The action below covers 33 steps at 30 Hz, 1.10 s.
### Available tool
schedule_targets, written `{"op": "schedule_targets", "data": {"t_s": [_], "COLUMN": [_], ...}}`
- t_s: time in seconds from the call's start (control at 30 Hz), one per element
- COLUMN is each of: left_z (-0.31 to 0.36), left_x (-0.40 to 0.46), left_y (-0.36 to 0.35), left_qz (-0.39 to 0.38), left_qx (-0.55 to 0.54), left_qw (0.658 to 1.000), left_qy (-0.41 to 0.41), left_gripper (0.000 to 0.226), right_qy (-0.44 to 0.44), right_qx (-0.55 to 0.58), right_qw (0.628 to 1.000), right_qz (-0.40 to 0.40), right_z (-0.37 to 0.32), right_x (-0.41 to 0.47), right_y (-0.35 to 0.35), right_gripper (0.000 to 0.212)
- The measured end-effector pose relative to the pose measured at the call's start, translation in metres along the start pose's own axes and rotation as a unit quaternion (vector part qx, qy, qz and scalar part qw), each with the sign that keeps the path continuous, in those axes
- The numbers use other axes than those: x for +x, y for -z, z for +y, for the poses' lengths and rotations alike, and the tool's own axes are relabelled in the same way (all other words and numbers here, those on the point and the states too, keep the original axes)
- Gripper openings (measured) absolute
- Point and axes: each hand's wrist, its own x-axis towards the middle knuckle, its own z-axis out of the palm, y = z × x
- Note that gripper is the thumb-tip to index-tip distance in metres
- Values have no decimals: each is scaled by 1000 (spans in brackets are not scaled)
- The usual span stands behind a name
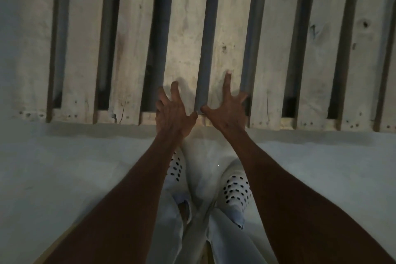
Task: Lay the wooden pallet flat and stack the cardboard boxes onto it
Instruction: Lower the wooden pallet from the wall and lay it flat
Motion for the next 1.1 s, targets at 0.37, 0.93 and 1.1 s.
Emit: {"op": "schedule_targets", "data": {"t_s": [0.37, 0.93, 1.1], "left_z": [57, 211, 212], "left_x": [-85, -367, -419], "left_y": [142, 486, 527], "left_qz": [-97, 15, 47], "left_qx": [76, 165, 173], "left_qw": [984, 972, 966], "left_qy": [-129, -169, -185], "left_gripper": [113, 98, 98], "right_qy": [127, 215, 261], "right_qx": [-194, -175, -226], "right_qw": [967, 959, 933], "right_qz": [-102, 59, 100], "right_z": [-47, -195, -205], "right_x": [-69, -397, -443], "right_y": [186, 476, 517], "right_gripper": [90, 89, 87]}}
